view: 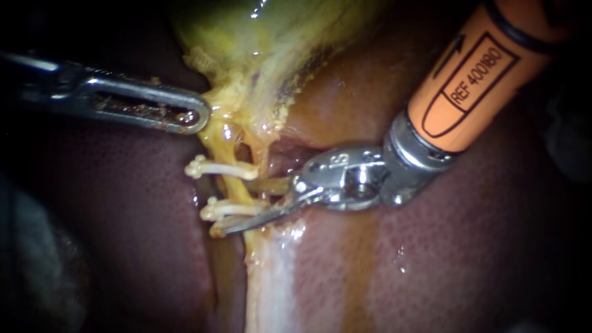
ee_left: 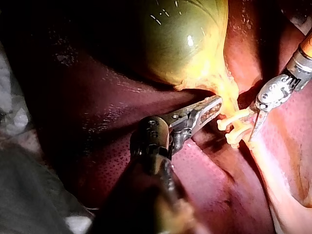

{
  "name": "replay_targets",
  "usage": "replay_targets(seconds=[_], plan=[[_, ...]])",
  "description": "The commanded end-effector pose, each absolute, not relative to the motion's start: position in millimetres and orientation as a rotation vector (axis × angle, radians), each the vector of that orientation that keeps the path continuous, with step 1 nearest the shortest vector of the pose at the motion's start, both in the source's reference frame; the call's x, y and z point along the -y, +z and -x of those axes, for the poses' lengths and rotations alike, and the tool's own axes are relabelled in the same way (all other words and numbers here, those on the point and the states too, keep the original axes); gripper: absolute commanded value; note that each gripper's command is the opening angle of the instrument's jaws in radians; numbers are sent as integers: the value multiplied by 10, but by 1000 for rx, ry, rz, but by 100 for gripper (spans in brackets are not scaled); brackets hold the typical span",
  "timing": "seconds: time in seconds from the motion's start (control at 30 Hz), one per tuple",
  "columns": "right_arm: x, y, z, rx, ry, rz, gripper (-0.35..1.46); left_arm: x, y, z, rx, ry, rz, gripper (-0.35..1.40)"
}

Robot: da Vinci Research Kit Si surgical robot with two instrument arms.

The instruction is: Go to the cutting position left tube

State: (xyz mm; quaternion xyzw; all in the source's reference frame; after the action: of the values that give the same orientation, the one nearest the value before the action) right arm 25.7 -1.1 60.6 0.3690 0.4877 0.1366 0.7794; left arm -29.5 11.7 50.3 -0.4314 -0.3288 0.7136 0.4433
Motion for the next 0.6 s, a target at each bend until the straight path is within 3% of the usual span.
replay_targets(seconds=[0.03, 0.6], plan=[[12, 606, -261, -1058, 299, -804, 136, -117, 504, 295, 815, 1770, 1069, -35], [18, 603, -303, -1121, 385, -859, 138, -117, 504, 296, 815, 1769, 1069, -35]])
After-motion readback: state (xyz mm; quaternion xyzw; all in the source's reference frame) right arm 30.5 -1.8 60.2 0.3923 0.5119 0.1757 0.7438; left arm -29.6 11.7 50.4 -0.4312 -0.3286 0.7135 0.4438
